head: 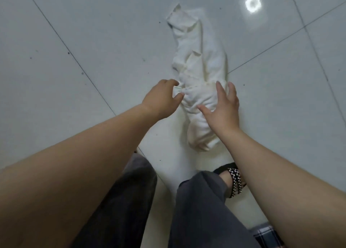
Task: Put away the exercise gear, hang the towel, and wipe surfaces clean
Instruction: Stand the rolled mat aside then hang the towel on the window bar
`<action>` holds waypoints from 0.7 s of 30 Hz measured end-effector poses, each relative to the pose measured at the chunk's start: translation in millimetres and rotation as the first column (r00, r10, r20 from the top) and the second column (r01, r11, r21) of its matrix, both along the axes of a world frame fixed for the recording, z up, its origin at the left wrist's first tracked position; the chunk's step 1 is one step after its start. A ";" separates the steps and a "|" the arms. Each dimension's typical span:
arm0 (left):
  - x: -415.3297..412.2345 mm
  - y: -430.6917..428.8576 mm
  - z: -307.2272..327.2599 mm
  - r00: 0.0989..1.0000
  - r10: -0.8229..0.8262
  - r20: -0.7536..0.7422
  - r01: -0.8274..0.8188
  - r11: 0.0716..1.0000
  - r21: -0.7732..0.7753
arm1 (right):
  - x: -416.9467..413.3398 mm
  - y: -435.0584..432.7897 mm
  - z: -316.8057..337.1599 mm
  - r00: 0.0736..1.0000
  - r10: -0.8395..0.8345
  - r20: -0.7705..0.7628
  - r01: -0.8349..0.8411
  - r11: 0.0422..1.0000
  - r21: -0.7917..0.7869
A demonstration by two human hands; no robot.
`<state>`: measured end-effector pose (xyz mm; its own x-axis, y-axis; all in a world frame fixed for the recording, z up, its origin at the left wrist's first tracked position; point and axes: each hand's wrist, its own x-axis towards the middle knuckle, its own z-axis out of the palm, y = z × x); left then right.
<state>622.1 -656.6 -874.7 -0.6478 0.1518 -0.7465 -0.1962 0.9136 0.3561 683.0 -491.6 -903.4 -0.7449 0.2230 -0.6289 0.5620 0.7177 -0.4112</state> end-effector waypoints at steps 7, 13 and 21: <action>4.4 -24.8 5.8 0.995 -0.097 0.001 0.097 0.995 -0.026 | 0.4 -12.1 -0.4 0.976 -0.219 -0.003 0.218 0.971 -0.094; -15.6 -31.3 93.0 0.985 -0.169 -0.025 0.169 0.986 0.004 | -12.9 -17.3 102.2 0.985 -0.153 -0.078 0.135 0.971 -0.198; -72.3 -24.4 316.3 0.972 -0.138 -0.192 0.165 0.977 0.136 | -47.4 -13.9 335.6 0.987 -0.077 -0.144 0.045 0.975 -0.216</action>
<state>549.8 -681.1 -558.4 -0.7306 0.3600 -0.5801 0.0208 0.8610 0.5081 635.6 -505.5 -567.9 -0.8237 0.1447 -0.5483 0.5219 0.5715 -0.6332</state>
